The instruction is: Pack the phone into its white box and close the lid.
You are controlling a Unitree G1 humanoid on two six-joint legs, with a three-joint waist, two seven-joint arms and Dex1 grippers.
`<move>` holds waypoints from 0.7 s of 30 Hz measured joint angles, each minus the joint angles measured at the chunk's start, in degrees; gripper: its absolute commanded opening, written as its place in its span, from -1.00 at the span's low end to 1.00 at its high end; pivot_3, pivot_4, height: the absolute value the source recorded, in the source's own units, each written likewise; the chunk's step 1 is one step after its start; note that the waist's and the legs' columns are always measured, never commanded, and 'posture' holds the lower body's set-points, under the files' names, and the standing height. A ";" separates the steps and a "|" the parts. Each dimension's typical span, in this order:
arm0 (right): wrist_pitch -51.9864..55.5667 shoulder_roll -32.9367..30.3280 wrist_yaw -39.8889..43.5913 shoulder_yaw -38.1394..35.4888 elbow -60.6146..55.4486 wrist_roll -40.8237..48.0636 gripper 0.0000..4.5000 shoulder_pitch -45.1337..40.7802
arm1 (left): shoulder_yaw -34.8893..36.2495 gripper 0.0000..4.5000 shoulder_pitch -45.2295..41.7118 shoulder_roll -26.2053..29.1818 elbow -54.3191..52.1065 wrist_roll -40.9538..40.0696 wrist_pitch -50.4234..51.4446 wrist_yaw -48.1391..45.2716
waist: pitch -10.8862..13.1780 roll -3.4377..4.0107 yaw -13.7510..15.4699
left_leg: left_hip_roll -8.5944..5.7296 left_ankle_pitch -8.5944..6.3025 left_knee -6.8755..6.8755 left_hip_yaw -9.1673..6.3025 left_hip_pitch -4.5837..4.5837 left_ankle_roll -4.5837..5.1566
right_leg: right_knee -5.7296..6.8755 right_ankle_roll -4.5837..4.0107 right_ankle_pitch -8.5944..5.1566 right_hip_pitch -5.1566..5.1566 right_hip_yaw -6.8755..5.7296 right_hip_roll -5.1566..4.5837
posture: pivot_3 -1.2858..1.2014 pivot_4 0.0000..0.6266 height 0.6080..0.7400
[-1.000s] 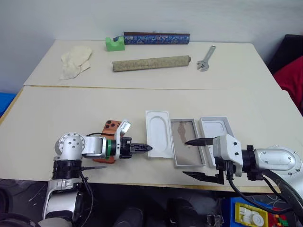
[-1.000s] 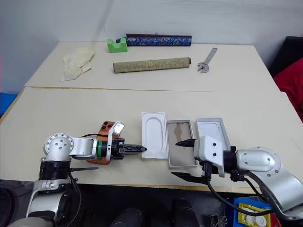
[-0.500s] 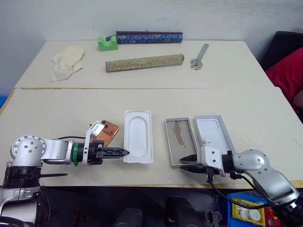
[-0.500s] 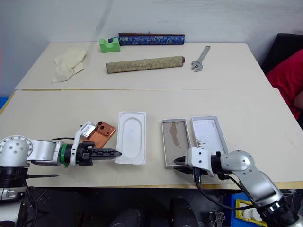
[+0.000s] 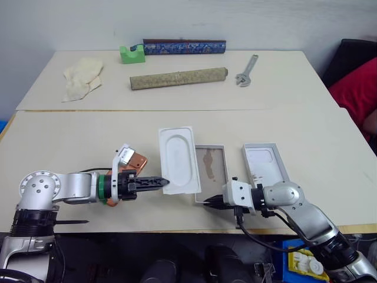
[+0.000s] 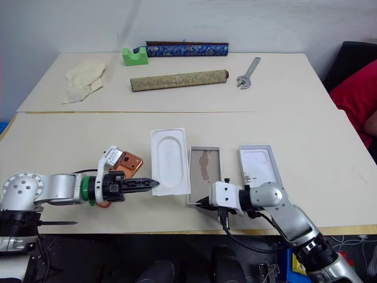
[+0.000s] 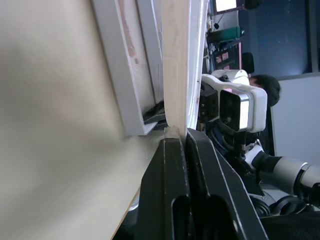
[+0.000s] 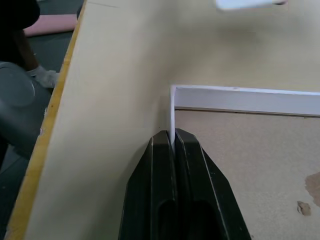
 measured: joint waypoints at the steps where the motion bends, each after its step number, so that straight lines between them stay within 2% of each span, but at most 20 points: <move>1: 0.81 -0.04 -0.03 -0.05 -0.47 0.40 -0.59 0.58 | -1.54 -1.00 -0.22 0.00 0.00 -0.93 -0.99 1.12 | 0.00 0.01 0.00 | 0.00 0.00 -0.01 0.00 0.00 0.00 | 0.00 0.00 0.00 -0.01 0.00 0.01 | 0.03 -0.52 1.00; 4: 4.44 -1.11 -0.89 -2.06 -5.28 2.38 -0.13 3.89 | -5.19 -1.00 -2.42 -1.15 0.21 -1.90 -2.23 2.92 | 0.03 0.05 0.18 | 0.00 0.00 0.00 -0.01 -0.01 0.00 | 0.00 0.00 0.00 -0.01 -0.01 0.00 | 0.03 -0.52 1.00; 7: 10.05 -5.85 -0.88 -10.01 -15.64 9.04 0.39 8.90 | -8.67 -1.00 -5.05 -4.29 0.89 -1.79 -3.32 4.83 | 0.08 0.12 0.46 | -0.08 0.00 0.03 0.00 -0.05 0.00 | -0.05 0.02 0.01 0.02 0.00 -0.08 | 0.03 -0.52 1.00; 8: 11.44 -7.16 -0.82 -12.65 -18.08 11.09 0.48 10.12 | -9.51 -1.00 -5.62 -5.01 1.29 -1.75 -3.49 5.11 | 0.08 0.12 0.51 | -0.08 0.00 0.02 0.00 -0.05 0.00 | -0.07 0.02 0.01 0.02 0.01 -0.08 | 0.03 -0.52 1.00; 11: 17.50 -11.63 -0.57 -24.62 -25.51 20.01 0.48 16.94 | -11.75 -1.00 -8.24 -7.19 3.38 -1.03 -3.41 5.60 | 0.09 0.01 0.66 | -0.06 0.00 -0.01 -0.02 -0.06 0.00 | -0.08 0.02 0.01 0.02 0.00 -0.07 | 0.03 -0.52 1.00; 14: 21.11 -13.34 -0.45 -34.39 -28.87 25.89 0.48 22.36 | -12.89 -1.00 -10.72 -9.37 6.11 1.28 -2.98 5.64 | 0.08 -0.02 0.73 | -0.06 0.00 0.00 0.00 -0.03 0.00 | -0.03 0.03 0.01 0.03 0.07 -0.05 | 0.03 -0.52 1.00; 17: 22.79 -13.63 -1.78 -38.88 -29.70 28.15 0.48 23.96 | -13.67 -1.00 -12.10 -11.21 9.30 4.57 -2.30 5.61 | 0.08 -0.05 0.60 | -0.06 0.00 -0.04 0.01 0.03 0.00 | 0.00 0.03 0.01 0.03 0.13 -0.02 | 0.03 -0.52 1.00; 21: 23.98 -13.61 -4.57 -39.15 -30.33 29.11 0.48 24.28 | -13.66 -1.00 -13.23 -12.80 11.61 9.65 -0.24 4.51 | 0.10 -0.07 0.64 | -0.06 0.00 -0.05 0.00 0.03 0.00 | -0.01 0.03 0.01 0.01 0.13 -0.01 | 0.03 -0.52 1.00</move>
